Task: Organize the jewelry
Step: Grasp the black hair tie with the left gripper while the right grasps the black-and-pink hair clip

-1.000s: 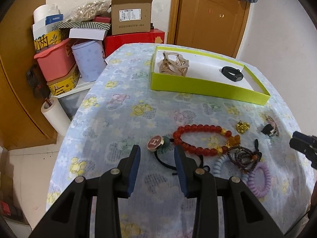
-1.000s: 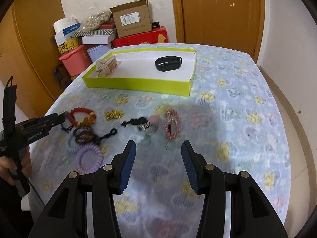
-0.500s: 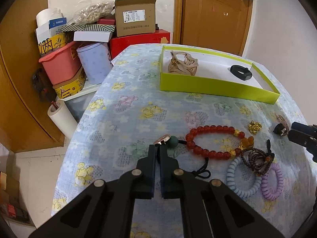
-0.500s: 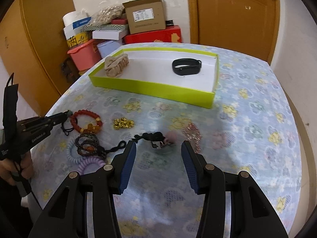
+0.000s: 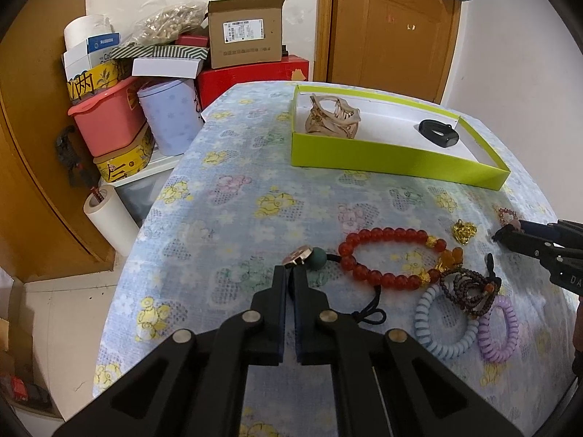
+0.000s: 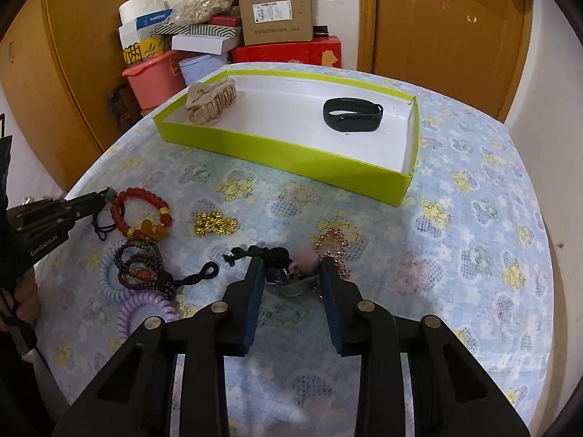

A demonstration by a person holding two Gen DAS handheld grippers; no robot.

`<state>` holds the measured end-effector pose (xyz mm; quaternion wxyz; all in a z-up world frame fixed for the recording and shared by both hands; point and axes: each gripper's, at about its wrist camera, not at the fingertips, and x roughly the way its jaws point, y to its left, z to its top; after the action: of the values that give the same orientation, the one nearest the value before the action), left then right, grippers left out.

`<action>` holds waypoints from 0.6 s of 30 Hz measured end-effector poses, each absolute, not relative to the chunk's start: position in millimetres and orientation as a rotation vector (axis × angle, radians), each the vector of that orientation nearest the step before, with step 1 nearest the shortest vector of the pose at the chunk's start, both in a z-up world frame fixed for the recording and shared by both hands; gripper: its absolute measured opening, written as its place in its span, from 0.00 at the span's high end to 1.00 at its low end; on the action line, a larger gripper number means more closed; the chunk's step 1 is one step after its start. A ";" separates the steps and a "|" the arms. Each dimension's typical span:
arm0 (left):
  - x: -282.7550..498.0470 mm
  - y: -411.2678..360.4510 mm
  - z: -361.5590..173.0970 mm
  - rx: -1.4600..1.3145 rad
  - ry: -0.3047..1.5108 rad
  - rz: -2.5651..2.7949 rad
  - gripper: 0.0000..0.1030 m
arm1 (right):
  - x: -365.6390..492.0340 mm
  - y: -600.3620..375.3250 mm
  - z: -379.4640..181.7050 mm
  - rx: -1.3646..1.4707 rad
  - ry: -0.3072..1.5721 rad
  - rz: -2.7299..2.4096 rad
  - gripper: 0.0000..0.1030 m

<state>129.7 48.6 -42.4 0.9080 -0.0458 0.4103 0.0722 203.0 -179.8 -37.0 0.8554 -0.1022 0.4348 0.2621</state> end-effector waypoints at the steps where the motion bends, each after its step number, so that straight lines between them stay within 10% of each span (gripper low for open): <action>1: 129.7 48.8 -42.4 -0.095 0.847 0.149 0.96 | 202.1 -179.7 -37.0 -0.219 0.913 0.551 0.71; 18: 109.5 47.0 -28.8 -0.109 0.827 0.125 1.00 | 165.0 -198.2 -5.9 -0.135 0.849 0.572 0.71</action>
<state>109.5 47.0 -28.8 0.9124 -0.0528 0.4014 0.0609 165.0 -198.2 -5.9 0.8697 -0.0646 0.4059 0.2733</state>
